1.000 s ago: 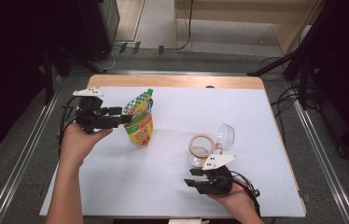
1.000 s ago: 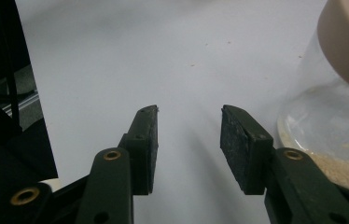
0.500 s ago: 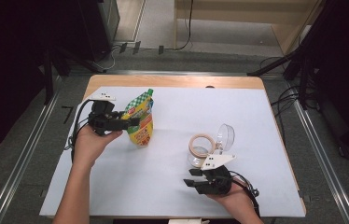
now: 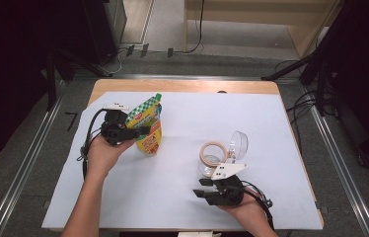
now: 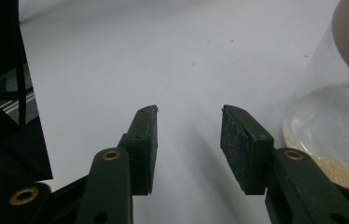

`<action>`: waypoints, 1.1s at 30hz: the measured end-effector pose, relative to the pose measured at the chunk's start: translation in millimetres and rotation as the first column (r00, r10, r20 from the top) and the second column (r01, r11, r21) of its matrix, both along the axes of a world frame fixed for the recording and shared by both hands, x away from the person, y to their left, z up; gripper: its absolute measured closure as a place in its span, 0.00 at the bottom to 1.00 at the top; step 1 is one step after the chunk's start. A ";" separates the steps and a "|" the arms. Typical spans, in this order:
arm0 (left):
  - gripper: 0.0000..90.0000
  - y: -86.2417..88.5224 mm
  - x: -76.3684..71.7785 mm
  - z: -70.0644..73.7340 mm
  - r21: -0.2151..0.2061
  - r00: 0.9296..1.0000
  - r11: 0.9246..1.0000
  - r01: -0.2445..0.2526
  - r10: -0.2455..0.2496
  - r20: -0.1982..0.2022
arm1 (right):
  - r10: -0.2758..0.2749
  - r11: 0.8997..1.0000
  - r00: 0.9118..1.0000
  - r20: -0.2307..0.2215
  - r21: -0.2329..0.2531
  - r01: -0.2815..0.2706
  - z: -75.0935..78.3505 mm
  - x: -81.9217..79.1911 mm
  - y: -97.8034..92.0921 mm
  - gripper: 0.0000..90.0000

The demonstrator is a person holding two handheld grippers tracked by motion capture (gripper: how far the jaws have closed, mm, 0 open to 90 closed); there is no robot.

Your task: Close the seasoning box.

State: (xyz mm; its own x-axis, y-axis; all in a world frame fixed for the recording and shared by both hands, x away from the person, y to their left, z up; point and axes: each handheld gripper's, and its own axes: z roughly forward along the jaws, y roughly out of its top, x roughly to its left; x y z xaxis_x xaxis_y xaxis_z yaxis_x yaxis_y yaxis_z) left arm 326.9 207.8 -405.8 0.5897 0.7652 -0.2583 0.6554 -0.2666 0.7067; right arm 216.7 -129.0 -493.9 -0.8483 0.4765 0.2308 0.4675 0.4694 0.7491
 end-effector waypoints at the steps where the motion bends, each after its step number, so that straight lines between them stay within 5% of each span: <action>1: 0.93 -0.8 -0.9 0.2 0.010 1.000 1.000 0.007 -0.007 0.007 | -0.002 1.000 1.000 -0.003 0.004 0.002 0.2 -0.2 0.3 0.64; 12: 0.99 1.4 -2.4 4.8 0.034 1.000 0.999 0.006 -0.007 0.011 | 0.001 0.999 1.000 0.018 0.032 -0.001 1.4 0.5 0.3 0.63; 17: 0.99 4.0 -5.1 13.5 0.005 1.000 1.000 0.020 -0.020 0.009 | -0.001 0.999 1.000 0.016 0.038 0.000 0.7 0.7 1.7 0.62; 33: 0.99 -6.3 -23.2 51.6 -0.047 0.988 0.987 0.155 -0.155 0.017 | 0.026 0.999 0.999 0.039 0.041 -0.027 -5.7 1.0 13.1 0.59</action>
State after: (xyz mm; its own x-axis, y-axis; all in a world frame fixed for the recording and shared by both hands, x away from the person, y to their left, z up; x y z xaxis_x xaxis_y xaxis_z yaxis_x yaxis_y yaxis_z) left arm 303.7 201.5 -354.2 0.7037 0.6512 -0.2842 0.5995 -0.3297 0.7293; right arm 217.7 -115.9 -499.6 -0.8691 0.4445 0.2172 0.4260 0.4493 0.7853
